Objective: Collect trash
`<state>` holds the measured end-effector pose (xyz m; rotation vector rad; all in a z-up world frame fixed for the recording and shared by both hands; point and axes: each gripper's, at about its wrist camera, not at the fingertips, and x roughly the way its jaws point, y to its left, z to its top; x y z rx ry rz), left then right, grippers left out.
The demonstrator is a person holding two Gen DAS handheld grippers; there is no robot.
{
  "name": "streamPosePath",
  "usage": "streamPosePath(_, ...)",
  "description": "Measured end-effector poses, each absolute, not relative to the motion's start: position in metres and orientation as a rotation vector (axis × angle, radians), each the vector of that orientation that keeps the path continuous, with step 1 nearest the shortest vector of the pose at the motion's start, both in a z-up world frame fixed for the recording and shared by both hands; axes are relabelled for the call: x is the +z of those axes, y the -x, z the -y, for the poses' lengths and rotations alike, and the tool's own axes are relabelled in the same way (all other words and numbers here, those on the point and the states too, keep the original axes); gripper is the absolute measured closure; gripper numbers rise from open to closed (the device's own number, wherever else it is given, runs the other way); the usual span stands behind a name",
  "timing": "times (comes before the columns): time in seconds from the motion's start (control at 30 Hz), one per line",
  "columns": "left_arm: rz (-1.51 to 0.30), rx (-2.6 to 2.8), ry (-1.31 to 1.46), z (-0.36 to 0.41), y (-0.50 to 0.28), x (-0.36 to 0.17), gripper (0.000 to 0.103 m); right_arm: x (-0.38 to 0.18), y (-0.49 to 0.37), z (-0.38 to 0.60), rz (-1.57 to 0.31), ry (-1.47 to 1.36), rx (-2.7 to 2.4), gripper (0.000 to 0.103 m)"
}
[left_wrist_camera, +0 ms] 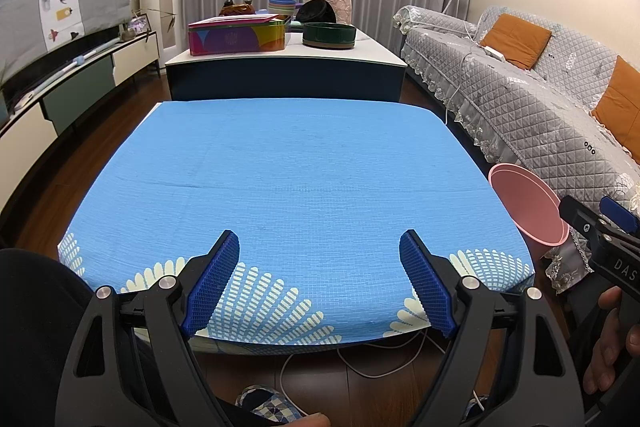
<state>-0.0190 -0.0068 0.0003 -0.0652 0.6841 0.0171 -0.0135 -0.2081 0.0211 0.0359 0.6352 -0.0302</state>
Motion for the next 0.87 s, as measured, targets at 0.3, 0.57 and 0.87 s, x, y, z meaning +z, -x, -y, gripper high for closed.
streamPosePath(0.3,-0.685,0.017,0.067,0.0064,0.0187,0.0001,0.023,0.0211,0.0136,0.2083,-0.635,-0.036,-0.030,0.005)
streamPosePath(0.57,-0.685,0.010,0.069,0.0115,0.0215,-0.0020,0.023,0.0212,0.0135,0.2083,-0.636,-0.035,-0.030,0.005)
streamPosePath(0.87,-0.707,0.020,0.076,0.0108,0.0175,-0.0035,0.023,0.0213,0.0134,0.2082,-0.637,-0.035,-0.030,0.005)
